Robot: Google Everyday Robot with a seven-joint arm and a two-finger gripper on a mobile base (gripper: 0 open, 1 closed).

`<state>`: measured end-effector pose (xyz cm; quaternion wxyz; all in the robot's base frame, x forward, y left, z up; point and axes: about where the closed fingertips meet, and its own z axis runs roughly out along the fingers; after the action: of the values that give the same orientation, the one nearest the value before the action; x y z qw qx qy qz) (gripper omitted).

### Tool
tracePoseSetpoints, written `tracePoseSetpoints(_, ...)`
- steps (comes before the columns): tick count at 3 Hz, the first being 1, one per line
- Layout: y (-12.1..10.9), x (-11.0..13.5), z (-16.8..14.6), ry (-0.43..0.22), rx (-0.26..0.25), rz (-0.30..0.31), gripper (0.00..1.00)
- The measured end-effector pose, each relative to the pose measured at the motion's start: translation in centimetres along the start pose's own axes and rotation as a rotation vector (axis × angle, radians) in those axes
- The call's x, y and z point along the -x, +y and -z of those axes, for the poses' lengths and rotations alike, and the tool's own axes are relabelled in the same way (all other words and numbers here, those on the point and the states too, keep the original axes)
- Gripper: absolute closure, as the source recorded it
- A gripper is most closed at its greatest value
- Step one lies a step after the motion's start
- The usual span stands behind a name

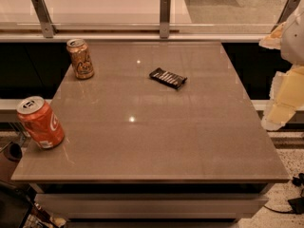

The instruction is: Move rxbar chocolate near orange can

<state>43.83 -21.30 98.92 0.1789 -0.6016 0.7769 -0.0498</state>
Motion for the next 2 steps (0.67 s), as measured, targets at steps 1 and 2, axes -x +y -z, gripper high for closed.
tracePoseSetpoints(1, 0.0, 0.0, 0.01, 0.0, 0.0, 0.0, 0.0)
tracePoseSetpoints(2, -0.68, 0.55, -0.79, -0.022, -0.003, -0.03, 0.0)
